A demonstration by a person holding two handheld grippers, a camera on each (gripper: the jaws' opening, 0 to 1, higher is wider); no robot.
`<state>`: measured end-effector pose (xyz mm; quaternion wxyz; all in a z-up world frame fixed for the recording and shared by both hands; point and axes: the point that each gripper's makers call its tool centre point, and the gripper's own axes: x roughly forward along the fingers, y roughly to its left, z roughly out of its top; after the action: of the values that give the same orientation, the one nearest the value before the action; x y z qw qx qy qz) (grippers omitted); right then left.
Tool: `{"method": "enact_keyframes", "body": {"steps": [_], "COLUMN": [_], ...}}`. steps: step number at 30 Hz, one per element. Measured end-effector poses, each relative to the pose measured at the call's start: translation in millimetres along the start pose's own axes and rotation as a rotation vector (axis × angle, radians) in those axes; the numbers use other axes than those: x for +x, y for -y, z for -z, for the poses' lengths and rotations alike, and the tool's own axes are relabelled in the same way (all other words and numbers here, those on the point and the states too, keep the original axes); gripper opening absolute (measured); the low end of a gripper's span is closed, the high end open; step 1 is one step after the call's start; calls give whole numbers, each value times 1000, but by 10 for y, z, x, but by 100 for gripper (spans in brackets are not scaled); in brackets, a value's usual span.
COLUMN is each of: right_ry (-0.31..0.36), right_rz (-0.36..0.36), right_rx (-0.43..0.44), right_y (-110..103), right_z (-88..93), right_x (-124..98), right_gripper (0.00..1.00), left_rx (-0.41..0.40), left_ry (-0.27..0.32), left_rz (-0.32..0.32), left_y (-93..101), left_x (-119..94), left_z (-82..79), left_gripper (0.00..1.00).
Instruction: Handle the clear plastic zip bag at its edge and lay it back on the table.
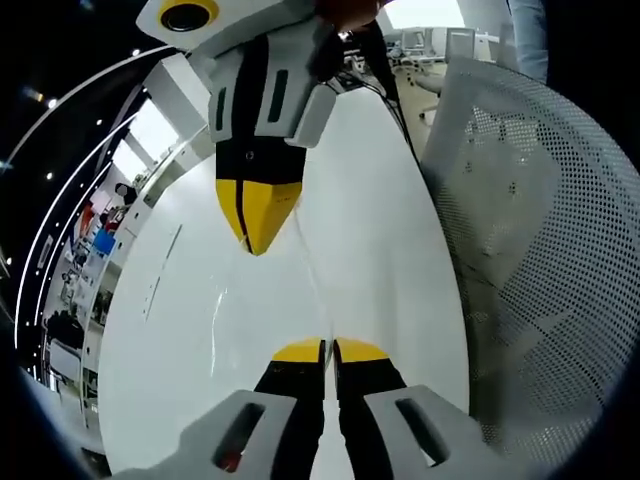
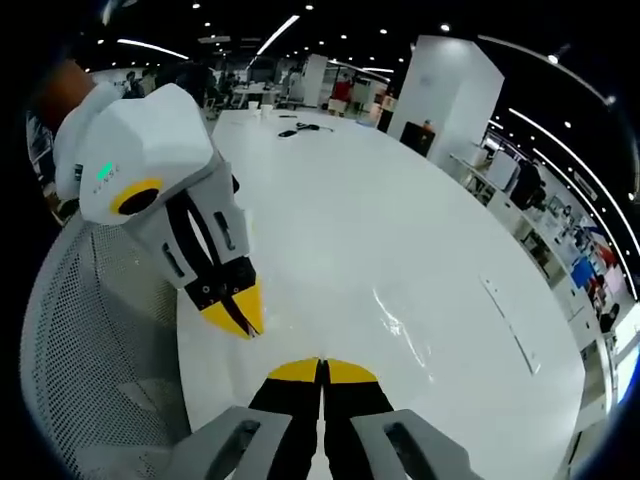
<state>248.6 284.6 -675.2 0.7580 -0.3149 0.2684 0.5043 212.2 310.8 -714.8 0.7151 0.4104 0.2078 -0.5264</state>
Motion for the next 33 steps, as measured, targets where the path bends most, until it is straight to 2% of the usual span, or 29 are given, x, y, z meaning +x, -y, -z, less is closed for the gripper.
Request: {"method": "enact_keyframes", "body": {"steps": [13, 14, 18, 26, 33], "right_ry": [66, 81, 88, 103, 94], "right_rz": [87, 105, 119, 146, 158], "right_rx": [-29, -42, -58, -72, -76], "right_y": [102, 117, 136, 183, 218], "right_z": [-204, -264, -287, -321, -327], "right_x": [-121, -154, -168, -189, -210], "right_gripper": [0, 0, 0, 0, 0], "left_rx": [-25, -27, -33, -44, -37], "left_ry": [-9, -8, -11, -16, -1], "left_rz": [-19, -22, -55, -81, -70], "left_y": [-58, -67, -151, -204, -177], "left_x": [-38, -44, -91, -117, -109], "left_z": [-22, -27, -38, -32, -81], "left_gripper": [0, 0, 0, 0, 0]}}
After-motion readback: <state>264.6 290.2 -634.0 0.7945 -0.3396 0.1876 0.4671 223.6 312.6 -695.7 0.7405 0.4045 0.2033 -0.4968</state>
